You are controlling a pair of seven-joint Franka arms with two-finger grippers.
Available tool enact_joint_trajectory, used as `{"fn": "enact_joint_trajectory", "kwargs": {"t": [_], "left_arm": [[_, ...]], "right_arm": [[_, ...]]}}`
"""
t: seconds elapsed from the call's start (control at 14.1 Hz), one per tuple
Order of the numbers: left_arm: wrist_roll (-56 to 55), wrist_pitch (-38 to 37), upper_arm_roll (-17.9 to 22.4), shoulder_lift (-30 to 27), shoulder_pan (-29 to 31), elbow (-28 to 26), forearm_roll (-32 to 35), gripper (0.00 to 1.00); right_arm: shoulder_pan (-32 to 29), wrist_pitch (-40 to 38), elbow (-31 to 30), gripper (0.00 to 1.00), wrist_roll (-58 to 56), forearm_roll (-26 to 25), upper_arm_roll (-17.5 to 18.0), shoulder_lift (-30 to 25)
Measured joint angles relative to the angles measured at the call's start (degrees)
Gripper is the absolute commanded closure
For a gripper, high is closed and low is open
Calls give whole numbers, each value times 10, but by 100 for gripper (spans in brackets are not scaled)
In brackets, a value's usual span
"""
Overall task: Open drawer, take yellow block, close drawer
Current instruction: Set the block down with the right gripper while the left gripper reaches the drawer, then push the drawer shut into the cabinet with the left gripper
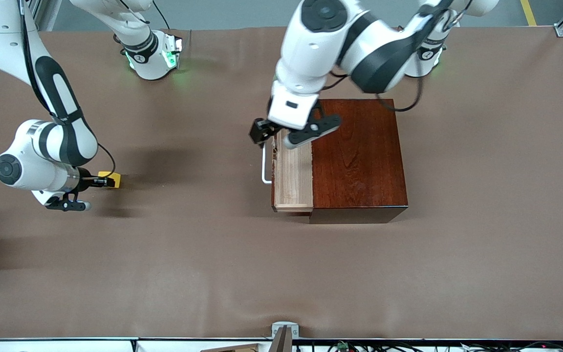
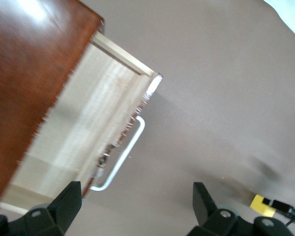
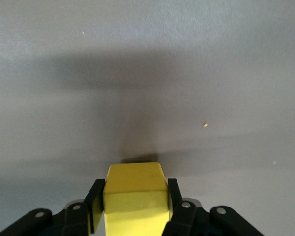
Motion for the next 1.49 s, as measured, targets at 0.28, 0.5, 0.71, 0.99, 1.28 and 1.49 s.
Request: {"fn": "enact_joint_trajectory", "kwargs": {"t": [0.28, 0.5, 0.71, 0.99, 1.28, 1.49], "left_arm": [[-95, 65, 128, 55, -144, 5, 1, 0], [-167, 111, 190, 102, -228, 20, 1, 0], [-218, 145, 219, 142, -264, 30, 2, 0], [-277, 149, 239, 171, -280, 32, 2, 0], [-322, 160, 240, 177, -280, 33, 2, 0], [-326, 160, 240, 185, -281, 32, 2, 0]], "right_arm": [[11, 2, -6, 0, 31, 0, 1, 0], [17, -8, -4, 0, 35, 0, 2, -3], [20, -80, 22, 0, 35, 0, 2, -31], [34, -203, 92, 0, 36, 0, 4, -91], [59, -355, 202, 0, 36, 0, 5, -121], [71, -405, 264, 0, 38, 0, 5, -143]]}}
